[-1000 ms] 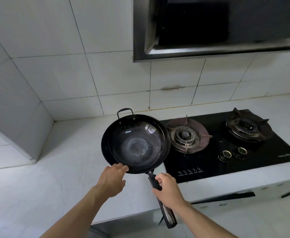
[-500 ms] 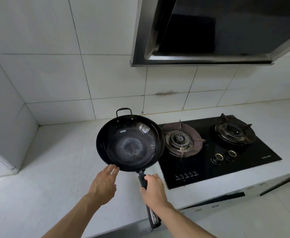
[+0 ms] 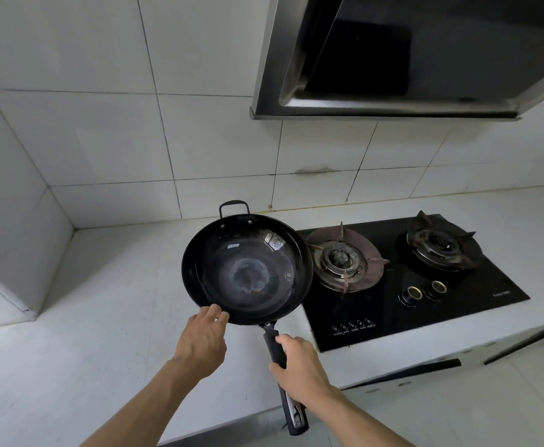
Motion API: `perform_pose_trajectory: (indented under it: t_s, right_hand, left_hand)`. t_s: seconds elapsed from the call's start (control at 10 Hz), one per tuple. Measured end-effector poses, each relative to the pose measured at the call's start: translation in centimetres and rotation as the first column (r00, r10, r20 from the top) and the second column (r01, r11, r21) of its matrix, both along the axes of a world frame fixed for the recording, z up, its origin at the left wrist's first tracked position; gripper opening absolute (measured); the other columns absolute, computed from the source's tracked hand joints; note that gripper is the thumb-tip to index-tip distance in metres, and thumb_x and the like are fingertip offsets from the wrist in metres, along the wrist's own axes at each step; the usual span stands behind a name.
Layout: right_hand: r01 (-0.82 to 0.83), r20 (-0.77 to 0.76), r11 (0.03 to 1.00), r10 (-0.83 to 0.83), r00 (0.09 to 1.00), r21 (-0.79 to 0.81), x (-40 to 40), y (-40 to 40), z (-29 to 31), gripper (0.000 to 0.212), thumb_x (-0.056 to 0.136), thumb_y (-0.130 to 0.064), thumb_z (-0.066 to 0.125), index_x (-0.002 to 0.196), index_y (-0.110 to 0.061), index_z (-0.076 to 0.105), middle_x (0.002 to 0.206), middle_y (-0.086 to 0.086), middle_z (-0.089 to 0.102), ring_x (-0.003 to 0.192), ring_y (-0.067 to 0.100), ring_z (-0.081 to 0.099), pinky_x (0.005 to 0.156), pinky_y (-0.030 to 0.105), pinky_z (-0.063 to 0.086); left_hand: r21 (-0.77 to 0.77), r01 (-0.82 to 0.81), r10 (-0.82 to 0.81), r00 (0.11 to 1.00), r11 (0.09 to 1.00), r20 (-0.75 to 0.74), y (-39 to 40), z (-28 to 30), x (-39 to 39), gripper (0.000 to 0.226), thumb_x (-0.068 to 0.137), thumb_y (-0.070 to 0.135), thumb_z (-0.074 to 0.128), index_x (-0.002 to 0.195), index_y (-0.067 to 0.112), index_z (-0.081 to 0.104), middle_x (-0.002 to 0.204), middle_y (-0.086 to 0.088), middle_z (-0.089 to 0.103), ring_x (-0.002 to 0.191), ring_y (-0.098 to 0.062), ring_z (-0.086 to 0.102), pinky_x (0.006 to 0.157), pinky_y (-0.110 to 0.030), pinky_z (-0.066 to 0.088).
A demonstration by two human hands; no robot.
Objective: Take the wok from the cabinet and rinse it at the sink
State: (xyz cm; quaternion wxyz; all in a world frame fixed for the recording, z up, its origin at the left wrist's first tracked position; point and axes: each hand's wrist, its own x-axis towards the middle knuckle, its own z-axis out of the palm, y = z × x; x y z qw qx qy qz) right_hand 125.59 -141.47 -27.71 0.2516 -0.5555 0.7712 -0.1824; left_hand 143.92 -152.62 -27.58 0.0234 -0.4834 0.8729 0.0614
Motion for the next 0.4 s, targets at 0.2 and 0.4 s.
perform_pose_trajectory:
  t_s: [0.2, 0.4]
  right_hand:
    - [-0.035, 0.030, 0.999, 0.034, 0.999, 0.030, -0.6, -0.1, 0.8, 0.049, 0.083, -0.032, 0.066, 0.129, -0.024, 0.051, 0.099, -0.004, 0.059, 0.087, 0.012, 0.059, 0.073, 0.027, 0.053]
    - [-0.159, 0.018, 0.987, 0.159, 0.987, 0.022, -3.7, -0.6, 3.0, 0.064, 0.091, -0.040, 0.057, 0.147, -0.037, 0.026, 0.118, -0.001, 0.054, 0.100, 0.013, 0.055, 0.088, 0.028, 0.044]
  left_hand:
    - [-0.012, -0.020, 0.019, 0.999, 1.000, -0.040, 0.2, -0.3, 0.0, 0.051, 0.094, 0.028, 0.058, 0.141, 0.019, 0.043, 0.141, 0.001, 0.044, 0.128, -0.019, 0.043, 0.106, -0.033, 0.040]
    - [0.036, -0.057, 0.059, 0.996, 0.998, -0.060, -1.0, 1.8, -0.6, 0.059, 0.094, 0.052, 0.052, 0.144, 0.026, 0.035, 0.136, 0.004, 0.051, 0.125, -0.018, 0.047, 0.103, -0.035, 0.041]
